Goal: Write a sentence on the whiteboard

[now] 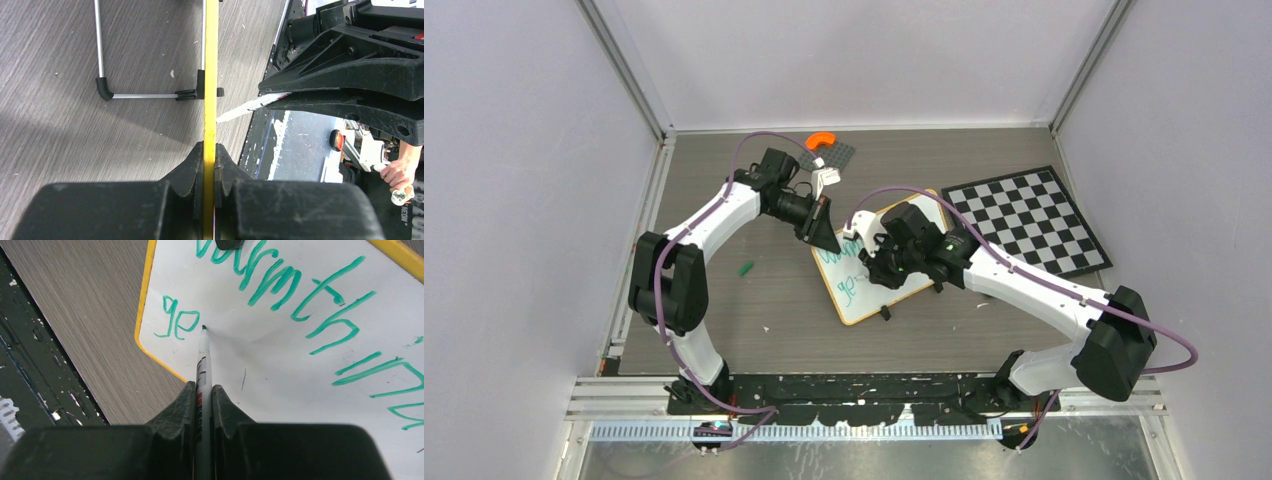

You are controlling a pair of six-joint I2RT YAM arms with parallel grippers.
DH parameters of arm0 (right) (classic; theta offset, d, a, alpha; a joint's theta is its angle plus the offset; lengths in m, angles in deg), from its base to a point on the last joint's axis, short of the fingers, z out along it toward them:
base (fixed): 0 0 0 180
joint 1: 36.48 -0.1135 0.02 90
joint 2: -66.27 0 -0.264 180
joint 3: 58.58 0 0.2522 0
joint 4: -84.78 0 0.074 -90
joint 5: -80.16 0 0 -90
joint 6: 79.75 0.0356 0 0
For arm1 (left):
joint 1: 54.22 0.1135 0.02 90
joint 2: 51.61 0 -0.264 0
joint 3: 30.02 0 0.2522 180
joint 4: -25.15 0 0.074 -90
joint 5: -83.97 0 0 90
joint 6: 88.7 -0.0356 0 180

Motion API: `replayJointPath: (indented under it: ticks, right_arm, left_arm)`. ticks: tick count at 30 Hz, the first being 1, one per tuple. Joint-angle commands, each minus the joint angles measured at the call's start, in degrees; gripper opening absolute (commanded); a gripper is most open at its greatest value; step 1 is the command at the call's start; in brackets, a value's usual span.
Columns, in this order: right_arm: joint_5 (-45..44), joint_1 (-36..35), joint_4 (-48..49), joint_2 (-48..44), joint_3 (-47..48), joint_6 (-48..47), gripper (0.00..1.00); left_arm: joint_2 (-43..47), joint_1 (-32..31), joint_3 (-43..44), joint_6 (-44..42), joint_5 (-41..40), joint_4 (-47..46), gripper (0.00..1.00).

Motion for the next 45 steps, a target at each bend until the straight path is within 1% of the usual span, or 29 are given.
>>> replayJointPath:
  ticks: [1,14,23,29,36,45]
  right_arm:
    - [-1.0,0.01,2.25,0.19,0.55,-0.16,0.0]
    - [1.26,-0.09,0.88,-0.88,-3.22,-0.36,0.0]
    - [-0.15,0.2,1.88,0.15,1.42,0.45,0.0]
    - [-0.93,1.29,2.04,0.51,2.09,0.43,0.0]
    - [-0.87,2.48,0.97,-0.96,-0.17,0.04,0.0]
    - [2.07,1.85,0.28,-1.95,-3.23,1.29,0.0]
  left_arm:
    - [1.21,-0.04,0.96,-0.09,-1.09,-0.03,0.0]
    - [1.44,-0.03,0.97,-0.12,-1.13,-0.01,0.0]
    - [1.28,-0.04,1.04,-0.01,-1.16,0.09,0.0]
    - [1.41,-0.04,0.99,-0.17,-1.21,0.13,0.0]
    - [1.37,-0.04,0.98,-0.2,-1.09,0.04,0.0]
    - [1.28,-0.04,1.14,-0.08,-1.18,0.1,0.0]
